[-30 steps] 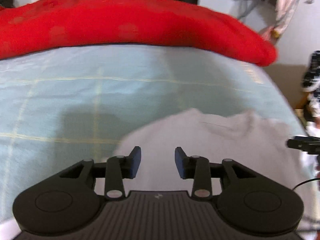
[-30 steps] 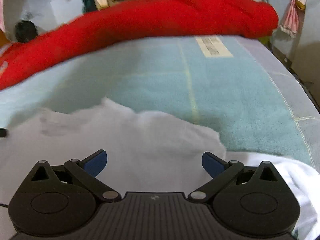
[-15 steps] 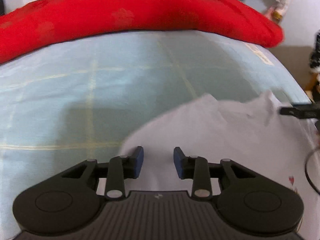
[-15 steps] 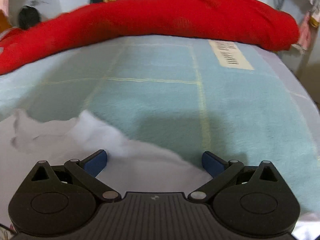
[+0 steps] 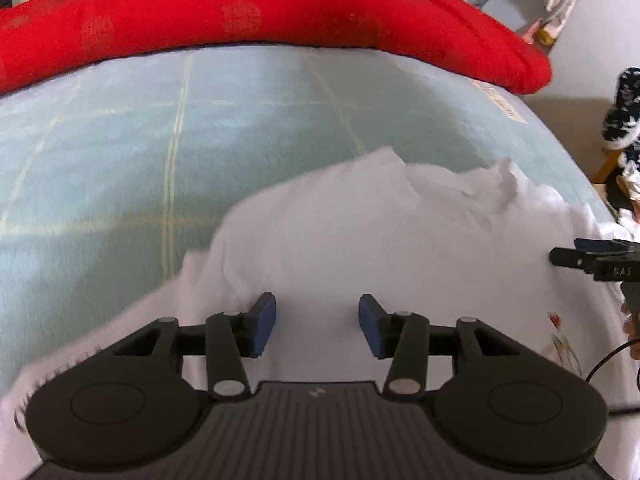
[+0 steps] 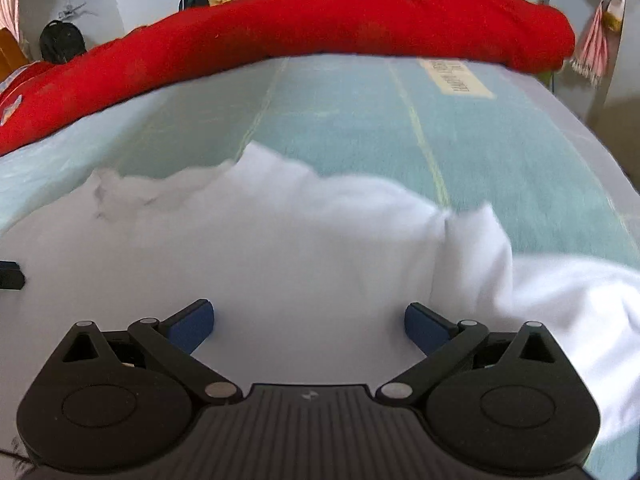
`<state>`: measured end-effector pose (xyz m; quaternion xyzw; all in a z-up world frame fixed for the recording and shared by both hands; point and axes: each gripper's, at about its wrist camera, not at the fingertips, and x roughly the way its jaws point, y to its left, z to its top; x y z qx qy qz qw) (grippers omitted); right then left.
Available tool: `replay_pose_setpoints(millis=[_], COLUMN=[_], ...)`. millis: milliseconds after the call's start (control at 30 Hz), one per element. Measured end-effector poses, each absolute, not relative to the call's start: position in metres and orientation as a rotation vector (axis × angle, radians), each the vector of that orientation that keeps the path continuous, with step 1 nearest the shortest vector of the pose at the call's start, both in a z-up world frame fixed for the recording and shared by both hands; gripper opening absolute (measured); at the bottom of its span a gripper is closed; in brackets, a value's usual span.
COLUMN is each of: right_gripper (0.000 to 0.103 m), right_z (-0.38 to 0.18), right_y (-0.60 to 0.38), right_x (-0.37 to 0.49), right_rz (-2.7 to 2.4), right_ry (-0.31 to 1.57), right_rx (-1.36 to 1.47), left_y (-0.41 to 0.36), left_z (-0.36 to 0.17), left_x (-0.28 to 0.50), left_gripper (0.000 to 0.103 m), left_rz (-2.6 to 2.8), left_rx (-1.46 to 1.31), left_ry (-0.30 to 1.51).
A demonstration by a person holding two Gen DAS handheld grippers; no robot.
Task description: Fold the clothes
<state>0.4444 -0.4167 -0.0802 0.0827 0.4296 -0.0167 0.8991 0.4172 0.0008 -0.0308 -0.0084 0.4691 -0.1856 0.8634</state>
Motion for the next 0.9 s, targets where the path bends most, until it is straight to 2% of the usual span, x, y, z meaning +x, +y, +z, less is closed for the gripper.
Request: replay_pose_setpoints(millis=[167, 333, 467, 667, 900], right_gripper=[0.103, 0.103, 0.103, 0.103, 0.103], right_z=[-0.076, -0.048, -0.032, -0.058, -0.073], right_y=[-0.425, -0.424, -0.42, -0.408, -0.395], right_x=[0.478, 0.447, 0.416, 0.375, 0.355], right_rz=[-0.036, 0.063, 0.147, 0.189, 0.166], right_ry=[0.919, 0.932, 0.95, 1.038, 0.94], right_rx=[0.16, 0.181, 0.215, 0.249, 0.153], left_y=[0.002, 0.013, 0.015, 0.028, 0.058], left_z=[-0.017, 0.021, 0.025, -0.018, -0.026], left_x=[0.437, 0.407, 0.366, 0.32, 0.298], left_gripper=[0.046, 0.049, 0.053, 0.053, 0.045], left_rz=[-0.325, -0.287, -0.236, -0.065, -0.011], left_rx=[-0.037, -0.118, -0.189, -0.28, -0.344], left_ry=[1.0, 1.014, 1.051, 1.059, 1.009])
